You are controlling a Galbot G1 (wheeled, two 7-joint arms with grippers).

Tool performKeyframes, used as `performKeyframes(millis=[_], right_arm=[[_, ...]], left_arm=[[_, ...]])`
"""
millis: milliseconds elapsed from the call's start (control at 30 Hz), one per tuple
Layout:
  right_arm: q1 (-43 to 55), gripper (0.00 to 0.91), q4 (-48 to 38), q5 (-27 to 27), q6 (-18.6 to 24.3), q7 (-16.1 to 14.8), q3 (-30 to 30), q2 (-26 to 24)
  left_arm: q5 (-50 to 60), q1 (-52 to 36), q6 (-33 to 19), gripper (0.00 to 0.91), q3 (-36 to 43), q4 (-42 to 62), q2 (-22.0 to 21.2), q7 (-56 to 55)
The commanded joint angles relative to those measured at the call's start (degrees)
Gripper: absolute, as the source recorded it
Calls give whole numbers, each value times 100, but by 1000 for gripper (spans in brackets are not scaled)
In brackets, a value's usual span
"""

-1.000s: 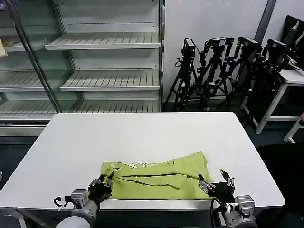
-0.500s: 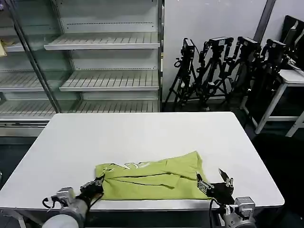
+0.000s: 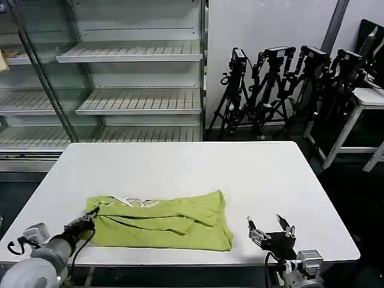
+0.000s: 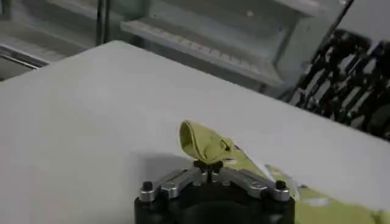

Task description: Fold and organize the clothes.

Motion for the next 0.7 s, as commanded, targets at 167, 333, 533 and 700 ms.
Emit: performKeyframes(millis=[167,333,533,700], right_arm=[[-73,907,-62,-36,46,-4,-34,71],[-132,907,-69,-75,67,-18,-43,64],[-147,907,-119,-67,97,-29,15,64],[-151,907,-155,-66,120,-46,3,58]], left_arm=[[-2224,-411,-30,30,880,-876,-656,-77],[-2115,-778,-36,30,1640,-767,-1187,-55],[-1741,-1218,-68,30,2396,-452,-1564,-47],[-1114,-1458,-65,30,2947,-12,-1749,-27]])
